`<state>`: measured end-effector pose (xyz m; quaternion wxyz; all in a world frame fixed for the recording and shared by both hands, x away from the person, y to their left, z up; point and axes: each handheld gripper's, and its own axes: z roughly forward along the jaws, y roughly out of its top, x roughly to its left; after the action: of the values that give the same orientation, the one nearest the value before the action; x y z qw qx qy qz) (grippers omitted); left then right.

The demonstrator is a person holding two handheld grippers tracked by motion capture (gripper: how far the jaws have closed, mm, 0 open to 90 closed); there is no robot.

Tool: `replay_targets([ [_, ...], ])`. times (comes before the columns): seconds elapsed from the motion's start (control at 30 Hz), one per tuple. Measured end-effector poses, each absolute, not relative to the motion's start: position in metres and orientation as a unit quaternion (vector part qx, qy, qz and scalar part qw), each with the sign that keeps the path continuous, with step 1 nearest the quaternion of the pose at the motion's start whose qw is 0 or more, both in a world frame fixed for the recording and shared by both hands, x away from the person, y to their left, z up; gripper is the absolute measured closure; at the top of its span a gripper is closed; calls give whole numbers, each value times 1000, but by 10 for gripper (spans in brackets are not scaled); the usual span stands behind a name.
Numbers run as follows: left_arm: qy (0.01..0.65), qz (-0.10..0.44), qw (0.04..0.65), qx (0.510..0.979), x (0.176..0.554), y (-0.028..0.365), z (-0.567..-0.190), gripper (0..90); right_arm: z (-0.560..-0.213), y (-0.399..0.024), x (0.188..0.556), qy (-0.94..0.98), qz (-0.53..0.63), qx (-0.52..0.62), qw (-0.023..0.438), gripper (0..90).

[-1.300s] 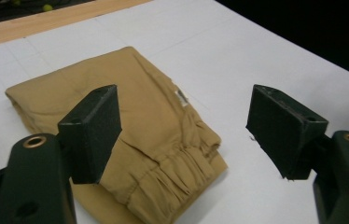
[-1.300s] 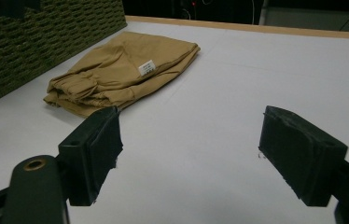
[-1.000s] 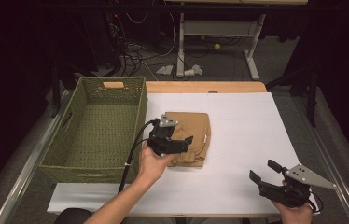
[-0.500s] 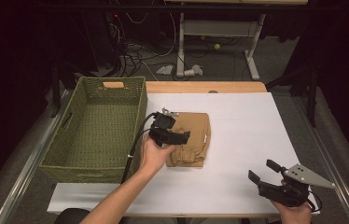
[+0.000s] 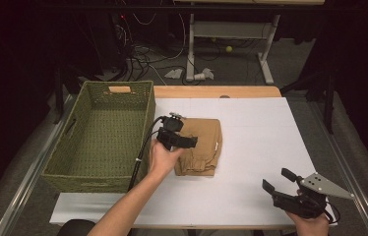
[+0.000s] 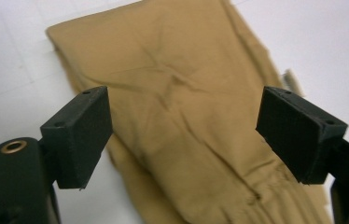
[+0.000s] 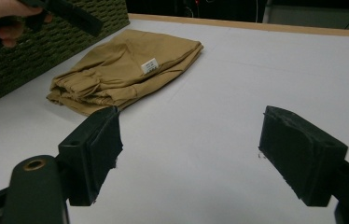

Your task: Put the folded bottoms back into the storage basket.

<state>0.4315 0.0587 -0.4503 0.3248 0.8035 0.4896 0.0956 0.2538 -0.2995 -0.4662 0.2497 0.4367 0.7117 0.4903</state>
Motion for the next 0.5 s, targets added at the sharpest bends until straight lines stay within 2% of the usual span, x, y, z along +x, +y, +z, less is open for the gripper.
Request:
replay_targets([
  [0.5, 518, 78, 290, 801, 452, 61, -467, 167, -466, -299, 254, 713, 489, 437, 248, 219],
])
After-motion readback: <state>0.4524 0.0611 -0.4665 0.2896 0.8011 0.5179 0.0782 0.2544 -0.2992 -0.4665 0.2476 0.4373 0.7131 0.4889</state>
